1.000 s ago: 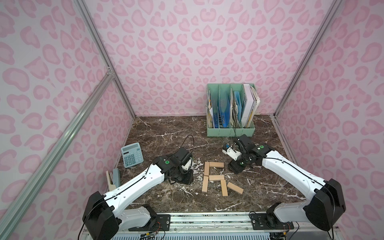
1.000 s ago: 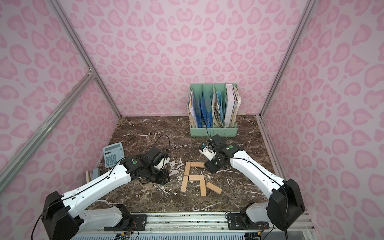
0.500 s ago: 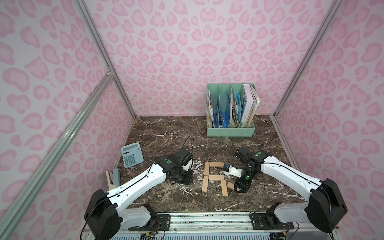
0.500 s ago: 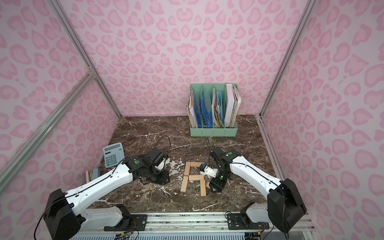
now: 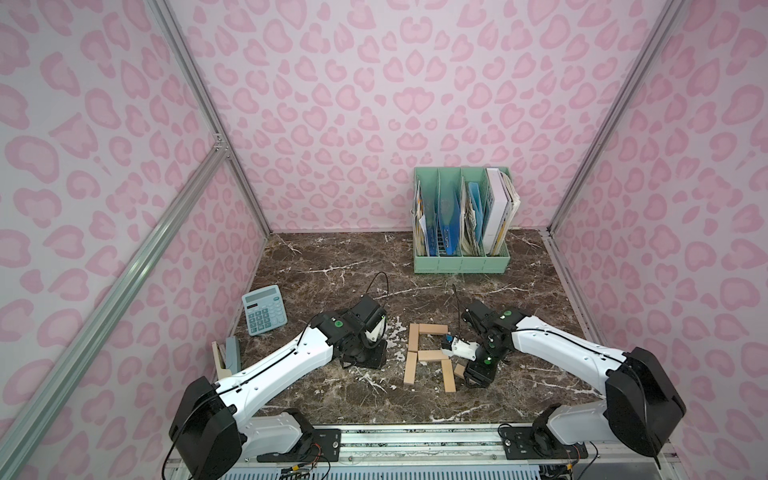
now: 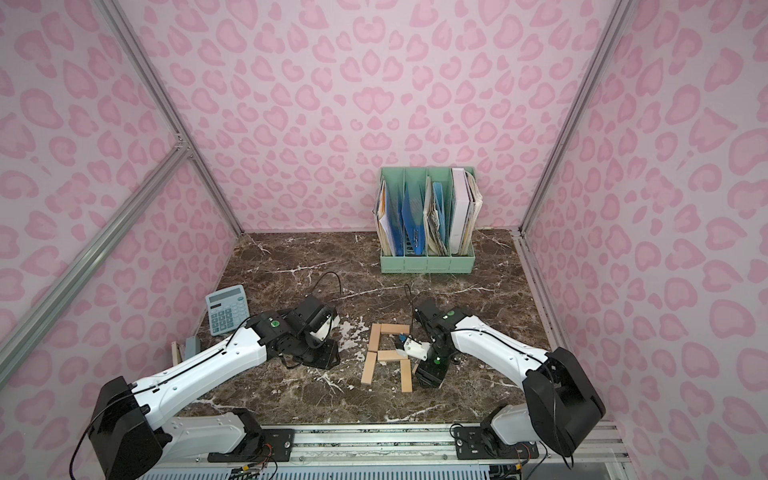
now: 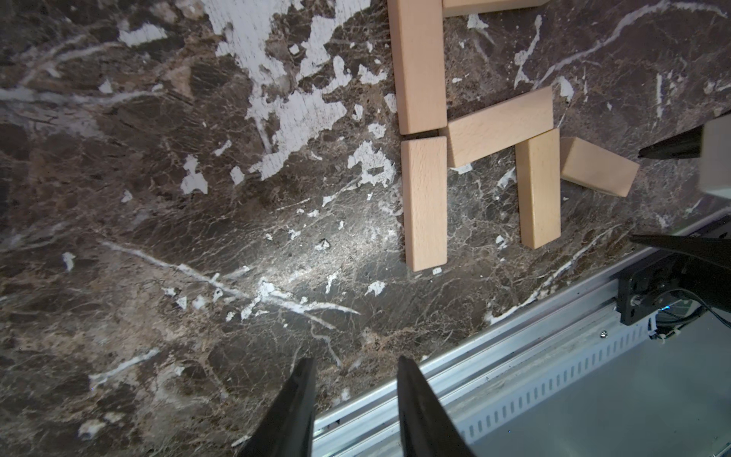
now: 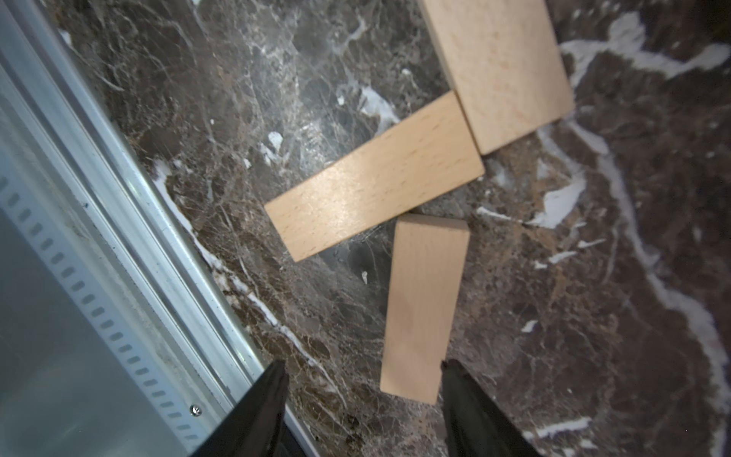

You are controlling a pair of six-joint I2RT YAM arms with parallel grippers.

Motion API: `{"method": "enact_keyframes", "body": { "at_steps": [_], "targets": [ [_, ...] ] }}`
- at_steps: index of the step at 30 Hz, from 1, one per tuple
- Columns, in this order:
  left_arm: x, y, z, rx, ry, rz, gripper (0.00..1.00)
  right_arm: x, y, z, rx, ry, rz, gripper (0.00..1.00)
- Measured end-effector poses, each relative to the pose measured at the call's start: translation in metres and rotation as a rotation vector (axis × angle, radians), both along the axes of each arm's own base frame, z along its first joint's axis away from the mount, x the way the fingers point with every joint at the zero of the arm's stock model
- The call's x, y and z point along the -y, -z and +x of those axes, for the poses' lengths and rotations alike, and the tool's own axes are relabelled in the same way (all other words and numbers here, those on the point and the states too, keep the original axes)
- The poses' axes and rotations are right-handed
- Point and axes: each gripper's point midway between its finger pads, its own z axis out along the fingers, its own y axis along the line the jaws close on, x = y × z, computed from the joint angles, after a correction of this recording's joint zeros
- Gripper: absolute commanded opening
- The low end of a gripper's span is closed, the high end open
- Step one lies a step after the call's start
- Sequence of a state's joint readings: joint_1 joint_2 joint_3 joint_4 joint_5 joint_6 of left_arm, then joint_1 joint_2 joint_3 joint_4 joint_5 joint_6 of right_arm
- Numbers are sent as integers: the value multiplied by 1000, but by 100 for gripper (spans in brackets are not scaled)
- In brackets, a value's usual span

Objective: Assemble the number 6 with building blocks
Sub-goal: Pick up the building block from the center of the board.

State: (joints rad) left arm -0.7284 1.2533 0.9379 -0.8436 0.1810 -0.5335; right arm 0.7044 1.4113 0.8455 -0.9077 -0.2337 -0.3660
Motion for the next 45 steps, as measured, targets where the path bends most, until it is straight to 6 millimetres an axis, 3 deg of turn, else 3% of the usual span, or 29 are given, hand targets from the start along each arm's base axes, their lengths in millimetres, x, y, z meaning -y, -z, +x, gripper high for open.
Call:
{"method": "enact_keyframes", "body": {
  "at_steps": [15,26,40,45],
  "targets": [
    [-1,5,-1,-2,-13,-5,39,13,19,19,90,10,-141,65],
    [0,3,0,1,-10,-6,39,21,26,19,102,8,-172,65],
    [-1,5,0,-2,-10,-4,38,9,30,18,79,-27,-177,61],
    [-1,5,-1,0,-11,-6,38,9,32,15,65,-33,-184,55]
  ]
}}
